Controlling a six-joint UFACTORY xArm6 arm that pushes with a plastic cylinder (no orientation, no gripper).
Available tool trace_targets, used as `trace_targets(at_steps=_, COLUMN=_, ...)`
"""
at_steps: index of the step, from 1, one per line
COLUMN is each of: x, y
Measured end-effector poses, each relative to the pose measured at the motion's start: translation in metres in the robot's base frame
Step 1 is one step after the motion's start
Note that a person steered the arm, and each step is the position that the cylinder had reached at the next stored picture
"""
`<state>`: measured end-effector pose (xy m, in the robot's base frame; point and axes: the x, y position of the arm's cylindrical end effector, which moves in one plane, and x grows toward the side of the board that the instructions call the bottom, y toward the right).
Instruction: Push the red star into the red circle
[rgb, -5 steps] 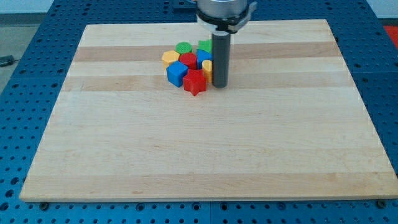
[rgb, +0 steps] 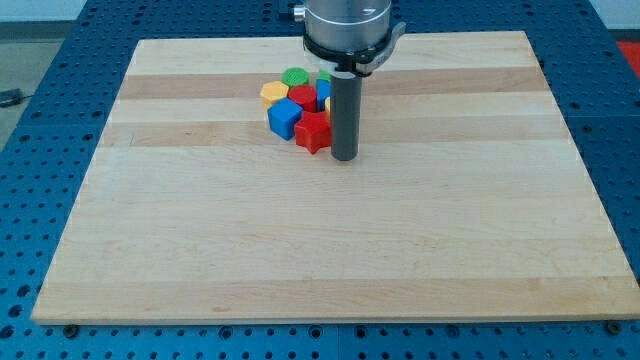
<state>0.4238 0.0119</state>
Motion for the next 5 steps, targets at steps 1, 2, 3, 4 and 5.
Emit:
trace_targets(at_steps=1, x=-0.008, y=0.0)
trace_targets(at_steps=2, x=-0.025, y=0.0)
trace_targets(at_steps=3, x=-0.02, y=0.006)
trace_targets(at_steps=4, x=0.007, y=0.006)
trace_targets(at_steps=5, x=0.012, y=-0.025)
